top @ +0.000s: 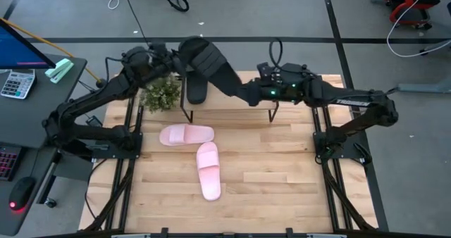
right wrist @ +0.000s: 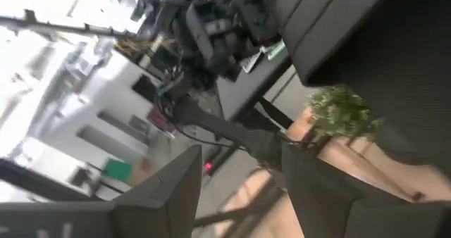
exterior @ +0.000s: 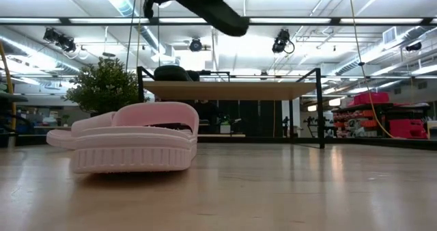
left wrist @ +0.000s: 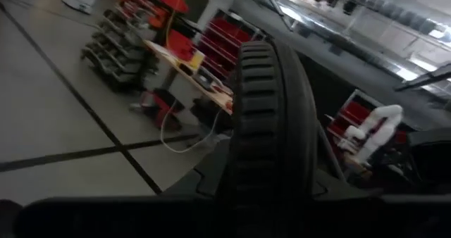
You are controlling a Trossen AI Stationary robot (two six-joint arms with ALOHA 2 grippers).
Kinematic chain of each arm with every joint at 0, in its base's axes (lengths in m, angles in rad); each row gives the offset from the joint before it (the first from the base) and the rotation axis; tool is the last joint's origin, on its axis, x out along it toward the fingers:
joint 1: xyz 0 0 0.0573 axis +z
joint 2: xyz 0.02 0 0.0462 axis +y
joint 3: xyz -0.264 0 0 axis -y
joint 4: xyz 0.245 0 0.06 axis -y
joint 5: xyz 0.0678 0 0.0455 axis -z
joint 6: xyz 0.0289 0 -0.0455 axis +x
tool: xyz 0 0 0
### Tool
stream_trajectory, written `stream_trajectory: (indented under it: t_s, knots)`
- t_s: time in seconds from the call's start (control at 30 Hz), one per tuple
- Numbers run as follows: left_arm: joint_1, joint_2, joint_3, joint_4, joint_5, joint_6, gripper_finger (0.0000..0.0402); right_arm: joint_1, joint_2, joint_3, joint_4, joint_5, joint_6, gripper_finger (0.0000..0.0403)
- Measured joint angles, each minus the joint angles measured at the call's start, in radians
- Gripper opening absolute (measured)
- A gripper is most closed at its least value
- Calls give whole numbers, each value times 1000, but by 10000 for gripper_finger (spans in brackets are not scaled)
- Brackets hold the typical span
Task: Pick and place slides into the shelf
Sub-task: Put the black slide on the shelf
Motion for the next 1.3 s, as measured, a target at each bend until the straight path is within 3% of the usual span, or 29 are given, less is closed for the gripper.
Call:
stream_trajectory:
  t_s: [0.2, 0.37, 0.57, 0.8, 0.97, 1.1, 1.3]
  knots:
    - [124, 2, 0, -13, 205, -24, 68, -8, -40, 0, -130, 5, -132, 202]
    - [197, 1, 0, -3, 322, -74, 61, -27, -34, 0, -153, 5, -153, 201]
    - [216, 0, 0, 18, 440, -130, 82, -48, 1, 0, -154, -16, -253, 201]
    - [216, 0, 0, 36, 546, -182, 61, -72, 18, -1, -164, -77, -429, 201]
    - [210, 0, 0, 35, 651, -201, 79, -92, 15, -1, -149, -92, -436, 202]
    - [182, 0, 0, 36, 658, -204, 88, -122, 14, -1, -127, -147, -360, 201]
    - [162, 0, 0, 36, 653, -205, 60, -122, 21, -1, -125, -172, -336, 202]
